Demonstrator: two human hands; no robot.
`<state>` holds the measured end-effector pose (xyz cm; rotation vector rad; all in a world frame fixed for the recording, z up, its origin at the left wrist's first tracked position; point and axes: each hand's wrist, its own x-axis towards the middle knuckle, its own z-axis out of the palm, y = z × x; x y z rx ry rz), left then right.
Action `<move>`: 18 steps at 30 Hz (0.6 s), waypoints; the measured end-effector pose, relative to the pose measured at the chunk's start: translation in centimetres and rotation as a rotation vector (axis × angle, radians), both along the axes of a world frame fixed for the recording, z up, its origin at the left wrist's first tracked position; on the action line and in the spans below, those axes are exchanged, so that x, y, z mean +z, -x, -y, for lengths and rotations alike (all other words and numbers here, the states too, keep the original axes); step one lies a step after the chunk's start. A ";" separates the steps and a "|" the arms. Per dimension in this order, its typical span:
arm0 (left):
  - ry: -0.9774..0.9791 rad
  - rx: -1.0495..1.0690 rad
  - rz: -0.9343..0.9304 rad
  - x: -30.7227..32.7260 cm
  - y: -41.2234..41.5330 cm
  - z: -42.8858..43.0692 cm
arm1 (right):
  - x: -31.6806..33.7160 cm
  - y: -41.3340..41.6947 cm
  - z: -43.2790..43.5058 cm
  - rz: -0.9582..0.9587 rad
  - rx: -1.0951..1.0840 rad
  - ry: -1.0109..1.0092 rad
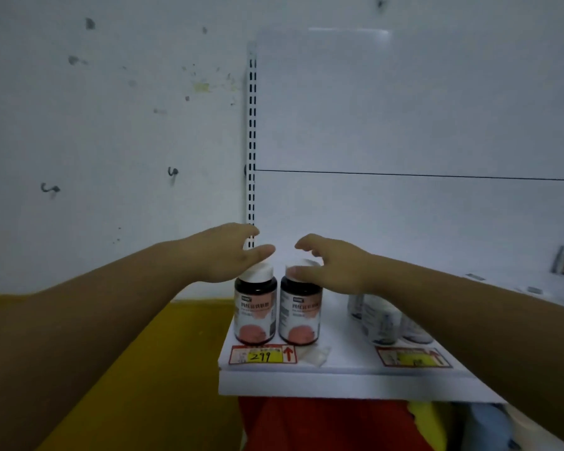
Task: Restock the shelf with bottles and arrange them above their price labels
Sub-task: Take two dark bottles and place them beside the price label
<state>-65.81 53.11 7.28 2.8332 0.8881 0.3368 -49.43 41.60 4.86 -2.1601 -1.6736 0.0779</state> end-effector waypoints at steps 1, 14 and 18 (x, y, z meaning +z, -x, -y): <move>-0.001 -0.008 -0.009 0.3 0.0 0.0 | 0.3 -0.1 0.5 0.077 -0.032 0.002; -0.263 -0.165 -0.131 3.1 -6.8 9.3 | 3.3 -5.2 15.2 0.439 -0.233 0.049; -0.212 -0.254 -0.147 2.4 -14.0 17.9 | 1.7 -9.5 24.9 0.466 -0.313 0.153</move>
